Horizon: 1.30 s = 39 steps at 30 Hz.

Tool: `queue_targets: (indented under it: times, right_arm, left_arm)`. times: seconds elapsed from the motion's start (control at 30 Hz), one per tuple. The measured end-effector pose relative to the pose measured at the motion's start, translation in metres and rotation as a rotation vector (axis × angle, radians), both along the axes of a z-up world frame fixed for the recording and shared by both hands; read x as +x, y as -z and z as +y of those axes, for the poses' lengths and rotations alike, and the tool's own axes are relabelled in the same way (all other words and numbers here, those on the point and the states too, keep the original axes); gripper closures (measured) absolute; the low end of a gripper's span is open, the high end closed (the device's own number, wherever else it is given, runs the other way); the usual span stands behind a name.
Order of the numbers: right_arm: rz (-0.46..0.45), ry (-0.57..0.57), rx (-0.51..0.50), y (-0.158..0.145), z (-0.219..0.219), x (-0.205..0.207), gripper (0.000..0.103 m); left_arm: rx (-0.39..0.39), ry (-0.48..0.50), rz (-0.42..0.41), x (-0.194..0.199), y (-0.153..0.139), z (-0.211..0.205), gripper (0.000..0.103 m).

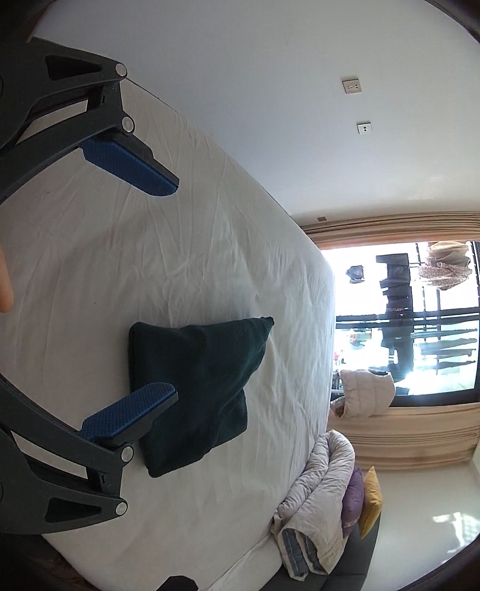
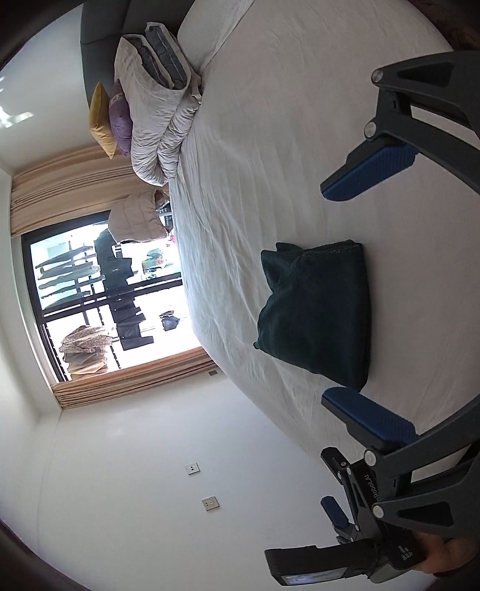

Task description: Fold small clothes

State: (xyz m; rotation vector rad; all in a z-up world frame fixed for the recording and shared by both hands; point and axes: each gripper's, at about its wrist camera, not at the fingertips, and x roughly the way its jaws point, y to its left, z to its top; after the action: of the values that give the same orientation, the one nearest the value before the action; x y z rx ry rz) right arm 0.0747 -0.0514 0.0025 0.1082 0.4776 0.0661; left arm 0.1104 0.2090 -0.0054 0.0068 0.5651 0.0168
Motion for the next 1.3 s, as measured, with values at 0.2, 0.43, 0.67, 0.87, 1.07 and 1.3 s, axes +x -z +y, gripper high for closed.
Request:
queue_targets:
  times: [0.2, 0.43, 0.67, 0.87, 1.07, 1.3]
  right_arm:
    - [-0.011, -0.031, -0.049, -0.002, 0.019, -0.011, 0.000]
    - [0.013, -0.054, -0.059, 0.002, 0.030, -0.011, 0.000]
    - [0.060, -0.033, -0.057, 0.010, 0.029, -0.006, 0.000]
    - [0.076, -0.027, -0.060, 0.012, 0.030, -0.003, 0.000]
    - [0.095, -0.015, -0.057, 0.017, 0.029, -0.002, 0.000]
    - [0.107, -0.012, -0.055, 0.019, 0.028, 0.000, 0.000]
  left_arm:
    - [-0.024, 0.020, 0.027, -0.002, 0.003, 0.009, 0.000]
    - [-0.024, 0.041, 0.069, -0.002, 0.015, 0.006, 0.000]
    - [-0.036, 0.053, 0.095, 0.001, 0.025, 0.006, 0.000]
    - [-0.046, 0.054, 0.102, 0.002, 0.028, 0.008, 0.000]
    - [-0.044, 0.057, 0.111, 0.002, 0.029, 0.008, 0.000]
    - [-0.049, 0.064, 0.119, 0.001, 0.030, 0.006, 0.000]
